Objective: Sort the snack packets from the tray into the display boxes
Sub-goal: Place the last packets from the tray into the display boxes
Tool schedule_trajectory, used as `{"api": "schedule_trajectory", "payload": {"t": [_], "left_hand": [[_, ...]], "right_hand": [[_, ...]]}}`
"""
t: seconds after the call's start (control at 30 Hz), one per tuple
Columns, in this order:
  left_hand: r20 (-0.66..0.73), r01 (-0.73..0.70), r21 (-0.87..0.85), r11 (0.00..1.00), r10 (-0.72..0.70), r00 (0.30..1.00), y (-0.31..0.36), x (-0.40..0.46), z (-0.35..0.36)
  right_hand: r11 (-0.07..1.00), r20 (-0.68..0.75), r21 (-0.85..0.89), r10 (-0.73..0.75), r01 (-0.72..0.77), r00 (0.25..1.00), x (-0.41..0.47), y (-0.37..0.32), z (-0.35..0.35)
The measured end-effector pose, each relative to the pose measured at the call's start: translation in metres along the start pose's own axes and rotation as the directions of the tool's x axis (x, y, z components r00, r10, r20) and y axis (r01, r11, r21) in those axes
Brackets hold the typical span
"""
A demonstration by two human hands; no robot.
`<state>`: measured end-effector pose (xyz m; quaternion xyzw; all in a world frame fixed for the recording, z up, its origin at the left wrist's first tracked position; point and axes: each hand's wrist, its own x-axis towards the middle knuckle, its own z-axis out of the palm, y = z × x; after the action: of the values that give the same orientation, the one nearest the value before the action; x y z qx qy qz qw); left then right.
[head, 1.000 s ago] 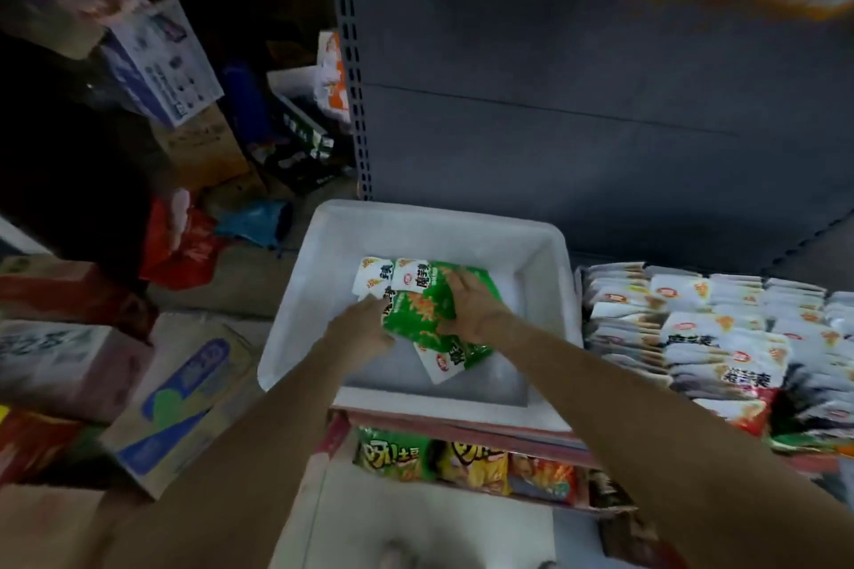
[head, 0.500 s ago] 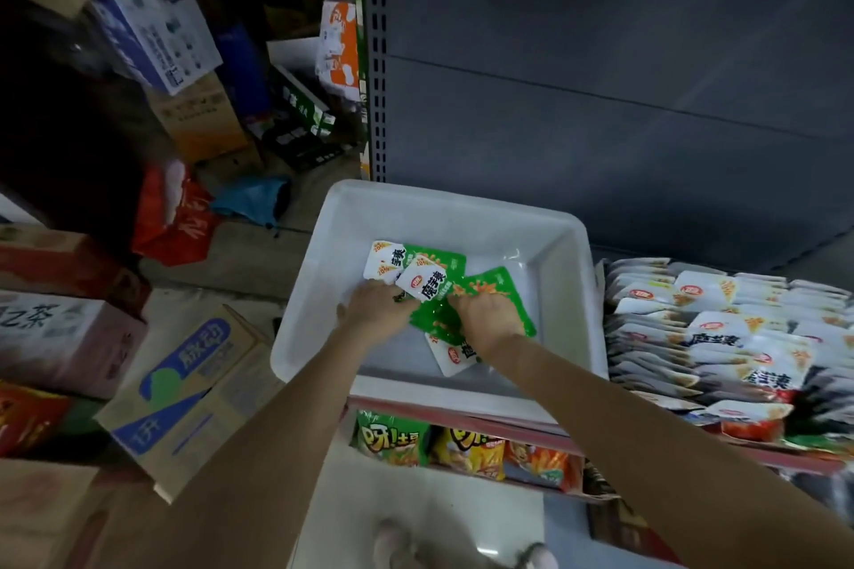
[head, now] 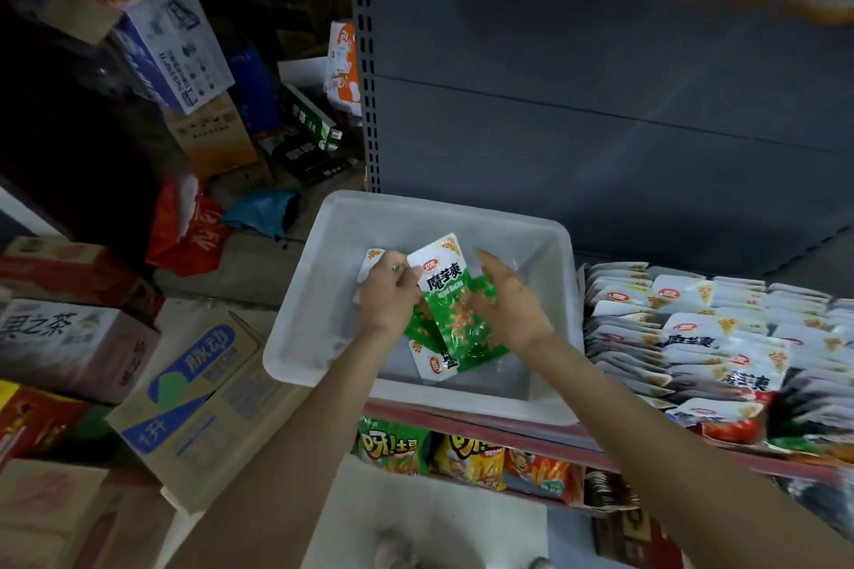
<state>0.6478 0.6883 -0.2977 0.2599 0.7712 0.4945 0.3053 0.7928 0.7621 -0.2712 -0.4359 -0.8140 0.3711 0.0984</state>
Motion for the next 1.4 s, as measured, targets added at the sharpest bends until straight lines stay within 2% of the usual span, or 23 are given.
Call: {"api": "schedule_trajectory", "payload": {"t": [0.1, 0.2, 0.3, 0.4, 0.5, 0.6, 0.83, 0.9, 0.97, 1.03, 1.1, 1.2, 1.27, 1.4], "left_hand": [[0.064, -0.137, -0.055, 0.989, 0.141, 0.988, 0.034, -0.028, 0.008], [0.09, -0.26, -0.125, 0.958, 0.272, 0.958, 0.067, -0.053, 0.032], [0.097, -0.349, -0.176, 0.921, 0.369, 0.924, 0.098, -0.07, 0.071], [0.115, -0.429, -0.156, 0.89, 0.447, 0.887, 0.129, -0.083, 0.117], [0.139, -0.514, -0.134, 0.847, 0.529, 0.837, 0.163, -0.098, 0.158], [0.116, -0.593, -0.066, 0.803, 0.596, 0.795, 0.185, -0.108, 0.191], [0.17, -0.536, -0.098, 0.839, 0.544, 0.821, 0.197, -0.126, 0.257], [0.198, -0.541, -0.049, 0.84, 0.539, 0.819, 0.198, -0.131, 0.277], [0.256, -0.551, 0.076, 0.831, 0.518, 0.817, 0.193, -0.134, 0.295], [0.408, -0.607, 0.272, 0.747, 0.482, 0.776, 0.183, -0.137, 0.31], [0.599, -0.687, 0.444, 0.575, 0.38, 0.705, 0.172, -0.14, 0.321], [0.719, -0.743, 0.547, 0.385, 0.239, 0.653, 0.164, -0.142, 0.331], [0.723, -0.752, 0.56, 0.347, 0.238, 0.648, 0.16, -0.14, 0.335], [0.705, -0.751, 0.539, 0.381, 0.284, 0.65, 0.155, -0.136, 0.336]], "right_hand": [[0.974, -0.051, 0.226, -0.014, 0.025, 0.999, -0.011, -0.002, -0.035], [0.96, -0.147, 0.258, -0.073, 0.109, 0.987, -0.024, 0.008, -0.078], [0.92, -0.189, 0.372, -0.054, 0.122, 0.98, -0.045, 0.03, -0.125], [0.875, -0.187, 0.472, -0.02, 0.107, 0.982, -0.07, 0.057, -0.165], [0.796, -0.255, 0.595, 0.056, 0.112, 0.965, -0.087, 0.077, -0.196], [0.781, -0.305, 0.609, 0.072, 0.136, 0.95, -0.092, 0.097, -0.221], [0.893, -0.422, 0.419, 0.031, 0.164, 0.906, -0.103, 0.16, -0.276], [0.904, -0.45, 0.392, 0.026, 0.172, 0.893, -0.107, 0.178, -0.291], [0.904, -0.483, 0.396, 0.057, 0.16, 0.874, -0.11, 0.196, -0.305], [0.902, -0.515, 0.403, 0.082, 0.156, 0.853, -0.113, 0.212, -0.315], [0.898, -0.548, 0.416, 0.124, 0.141, 0.827, -0.116, 0.223, -0.322], [0.891, -0.559, 0.436, 0.153, 0.131, 0.815, -0.118, 0.236, -0.328], [0.893, -0.582, 0.429, 0.159, 0.135, 0.797, -0.116, 0.243, -0.329], [0.886, -0.642, 0.434, 0.178, 0.162, 0.746, -0.114, 0.248, -0.329]]}}
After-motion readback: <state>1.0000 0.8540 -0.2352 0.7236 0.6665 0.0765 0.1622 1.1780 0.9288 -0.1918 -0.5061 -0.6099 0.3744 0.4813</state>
